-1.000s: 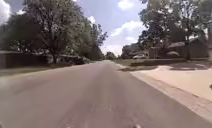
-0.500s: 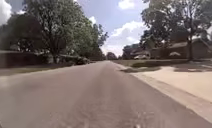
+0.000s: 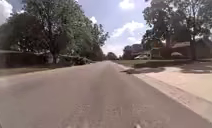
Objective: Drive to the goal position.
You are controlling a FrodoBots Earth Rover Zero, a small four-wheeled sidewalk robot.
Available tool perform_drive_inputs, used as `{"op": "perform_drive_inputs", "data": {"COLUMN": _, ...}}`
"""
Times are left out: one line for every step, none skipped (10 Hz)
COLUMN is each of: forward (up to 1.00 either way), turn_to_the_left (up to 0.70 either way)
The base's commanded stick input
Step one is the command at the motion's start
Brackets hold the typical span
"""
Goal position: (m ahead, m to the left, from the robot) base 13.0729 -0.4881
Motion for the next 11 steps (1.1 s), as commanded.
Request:
{"op": "perform_drive_inputs", "data": {"forward": 0.70, "turn_to_the_left": 0.00}}
{"op": "perform_drive_inputs", "data": {"forward": 0.70, "turn_to_the_left": 0.00}}
{"op": "perform_drive_inputs", "data": {"forward": 0.70, "turn_to_the_left": 0.00}}
{"op": "perform_drive_inputs", "data": {"forward": 0.70, "turn_to_the_left": 0.00}}
{"op": "perform_drive_inputs", "data": {"forward": 0.70, "turn_to_the_left": 0.00}}
{"op": "perform_drive_inputs", "data": {"forward": 0.70, "turn_to_the_left": 0.00}}
{"op": "perform_drive_inputs", "data": {"forward": 0.70, "turn_to_the_left": -0.35}}
{"op": "perform_drive_inputs", "data": {"forward": 0.70, "turn_to_the_left": -0.35}}
{"op": "perform_drive_inputs", "data": {"forward": 0.70, "turn_to_the_left": -0.26}}
{"op": "perform_drive_inputs", "data": {"forward": 0.70, "turn_to_the_left": -0.01}}
{"op": "perform_drive_inputs", "data": {"forward": 0.70, "turn_to_the_left": 0.00}}
